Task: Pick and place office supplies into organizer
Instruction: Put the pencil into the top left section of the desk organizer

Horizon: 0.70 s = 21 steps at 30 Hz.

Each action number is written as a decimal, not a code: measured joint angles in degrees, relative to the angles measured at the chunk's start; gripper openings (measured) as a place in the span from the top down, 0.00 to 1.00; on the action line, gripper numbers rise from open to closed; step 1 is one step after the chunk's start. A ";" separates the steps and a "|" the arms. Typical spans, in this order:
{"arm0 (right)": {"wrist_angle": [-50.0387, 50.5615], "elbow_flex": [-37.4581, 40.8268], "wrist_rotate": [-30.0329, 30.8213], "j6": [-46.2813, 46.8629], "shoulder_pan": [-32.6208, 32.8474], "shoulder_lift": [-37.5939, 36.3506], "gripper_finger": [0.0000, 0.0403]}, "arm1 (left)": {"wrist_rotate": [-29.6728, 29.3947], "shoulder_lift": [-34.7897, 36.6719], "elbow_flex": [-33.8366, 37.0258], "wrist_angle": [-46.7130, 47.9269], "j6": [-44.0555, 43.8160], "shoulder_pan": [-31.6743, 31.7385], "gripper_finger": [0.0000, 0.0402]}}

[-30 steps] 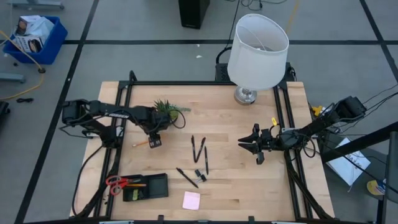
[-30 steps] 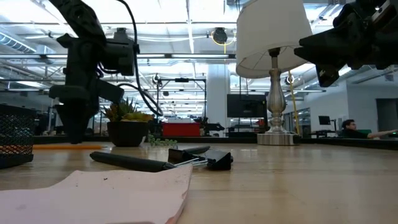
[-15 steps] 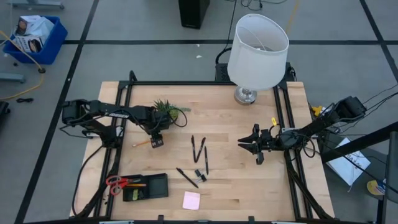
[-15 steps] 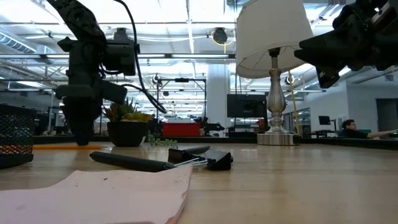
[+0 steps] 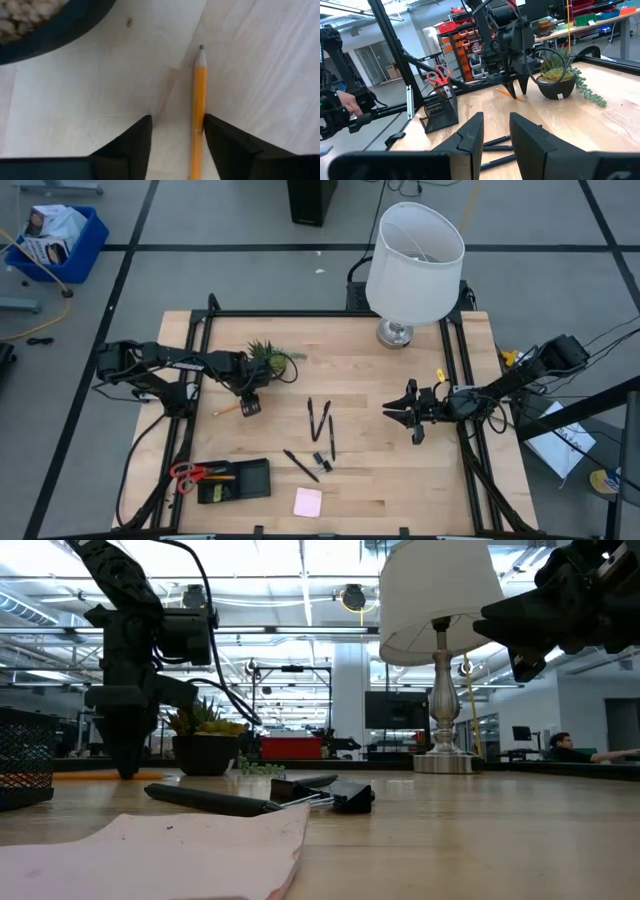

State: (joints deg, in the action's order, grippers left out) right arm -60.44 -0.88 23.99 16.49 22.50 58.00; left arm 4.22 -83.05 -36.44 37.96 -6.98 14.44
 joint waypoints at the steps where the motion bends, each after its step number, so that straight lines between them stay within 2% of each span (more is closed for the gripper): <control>1: 0.08 0.02 0.00 0.00 0.00 0.00 0.78 | -0.06 0.00 0.02 -0.23 -0.21 -0.05 0.58; 12: 0.70 0.02 0.00 0.00 0.00 0.00 0.78 | 0.19 -0.09 0.19 -3.19 1.13 -0.35 0.95; 14: 0.75 0.00 0.00 0.00 -0.01 0.00 0.78 | 0.29 -0.09 0.15 -3.29 1.46 -0.37 0.97; 21: 0.75 0.00 0.22 -0.02 0.00 0.00 0.78 | 2.36 -0.15 0.14 -3.61 0.14 -0.67 0.93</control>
State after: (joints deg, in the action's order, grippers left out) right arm -59.68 -0.89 24.21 16.47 22.50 58.00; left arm 6.58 -83.20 -36.29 34.35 -6.83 13.77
